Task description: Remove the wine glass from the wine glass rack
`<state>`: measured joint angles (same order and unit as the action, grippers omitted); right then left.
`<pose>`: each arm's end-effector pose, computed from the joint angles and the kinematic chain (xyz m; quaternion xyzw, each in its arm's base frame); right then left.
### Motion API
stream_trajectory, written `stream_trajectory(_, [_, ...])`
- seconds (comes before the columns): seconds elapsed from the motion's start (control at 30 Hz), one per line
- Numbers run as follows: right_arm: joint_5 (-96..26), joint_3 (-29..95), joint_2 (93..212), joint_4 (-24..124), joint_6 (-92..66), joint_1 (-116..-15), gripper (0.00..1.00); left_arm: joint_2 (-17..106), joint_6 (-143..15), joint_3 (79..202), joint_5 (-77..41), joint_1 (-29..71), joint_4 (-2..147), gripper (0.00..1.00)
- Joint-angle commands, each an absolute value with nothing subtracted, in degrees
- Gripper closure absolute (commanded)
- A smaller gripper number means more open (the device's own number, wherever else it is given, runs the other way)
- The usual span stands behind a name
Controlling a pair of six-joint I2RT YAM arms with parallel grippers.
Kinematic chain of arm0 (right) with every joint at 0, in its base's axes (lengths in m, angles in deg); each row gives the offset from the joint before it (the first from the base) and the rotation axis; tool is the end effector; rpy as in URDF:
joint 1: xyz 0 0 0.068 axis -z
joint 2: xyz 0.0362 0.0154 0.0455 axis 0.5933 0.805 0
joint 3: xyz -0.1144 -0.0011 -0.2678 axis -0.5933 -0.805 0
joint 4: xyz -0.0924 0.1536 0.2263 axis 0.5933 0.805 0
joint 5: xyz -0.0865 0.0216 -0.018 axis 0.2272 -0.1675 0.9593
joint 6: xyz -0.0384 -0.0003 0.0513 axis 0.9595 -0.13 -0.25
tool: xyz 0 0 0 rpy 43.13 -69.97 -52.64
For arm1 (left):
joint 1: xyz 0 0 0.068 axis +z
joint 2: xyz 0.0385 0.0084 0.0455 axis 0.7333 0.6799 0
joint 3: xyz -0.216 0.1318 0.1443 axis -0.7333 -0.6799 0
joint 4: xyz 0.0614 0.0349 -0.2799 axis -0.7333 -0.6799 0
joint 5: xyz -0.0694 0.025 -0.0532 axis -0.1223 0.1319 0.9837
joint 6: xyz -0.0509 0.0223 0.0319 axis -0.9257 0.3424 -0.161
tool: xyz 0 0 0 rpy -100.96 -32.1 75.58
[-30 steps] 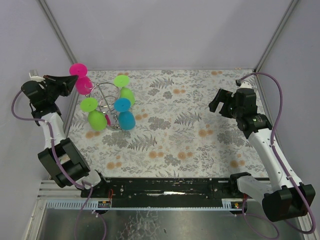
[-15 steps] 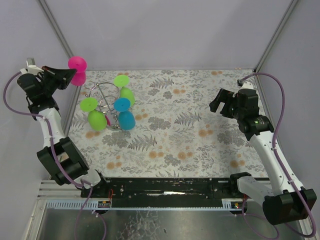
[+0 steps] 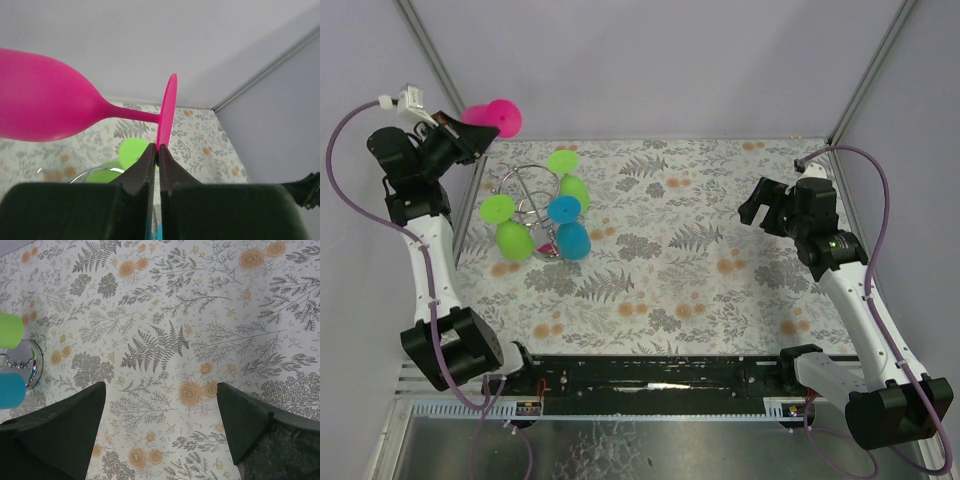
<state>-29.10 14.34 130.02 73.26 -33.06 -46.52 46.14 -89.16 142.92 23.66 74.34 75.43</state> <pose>0.2568 0.0472 0.3539 0.1163 0.8369 0.1795 0.5039 0.3172 0.1200 0.4429 -0.0694 0.6934 -0.3445 0.6290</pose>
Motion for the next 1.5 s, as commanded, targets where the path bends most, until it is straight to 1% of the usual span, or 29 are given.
stream_trajectory(0.0, [-31.0, 14.8, 130.1, 71.5, -33.4, -46.7, 0.01, 43.0, -74.1, 151.8, 22.1, 69.8, 68.7, 1.00])
stream_trajectory(0.17, [-32.5, 16.0, 131.1, 70.7, -34.9, -46.7, 0.01, 44.4, -62.4, 161.0, 18.6, 61.2, 60.8, 1.00])
stream_trajectory(0.23, [-33.4, 17.7, 132.4, 70.8, -35.7, -46.7, 0.01, 44.7, -57.0, 163.4, 15.9, 55.5, 58.4, 1.00])
stream_trajectory(0.5, [-39.0, 33.8, 141.6, 77.4, -36.3, -46.0, 0.01, 45.0, -41.5, 165.7, 5.9, 37.1, 54.0, 1.00])
stream_trajectory(0.73, [-43.7, 45.4, 146.9, 83.9, -36.6, -43.3, 0.01, 44.3, -25.9, 161.5, -2.2, 20.7, 51.4, 1.00])
stream_trajectory(1.0, [-49.1, 46.5, 145.5, 84.2, -39.9, -39.3, 0.01, 42.7, -10.1, 151.1, -9.6, 5.8, 50.4, 1.00])
stream_trajectory(1.3, [-63.5, 51.6, 148.0, 87.5, -39.6, -37.0, 0.01, 42.4, 2.5, 143.1, -12.6, -1.5, 51.2, 1.00])
stream_trajectory(1.4, [-70.7, 51.4, 149.3, 84.9, -41.1, -37.0, 0.01, 42.5, 5.8, 140.8, -13.2, -3.2, 51.9, 1.00])
stream_trajectory(1.47, [-76.1, 48.9, 148.9, 79.2, -45.3, -37.0, 0.01, 42.8, 7.3, 139.7, -13.2, -3.6, 52.2, 1.00])
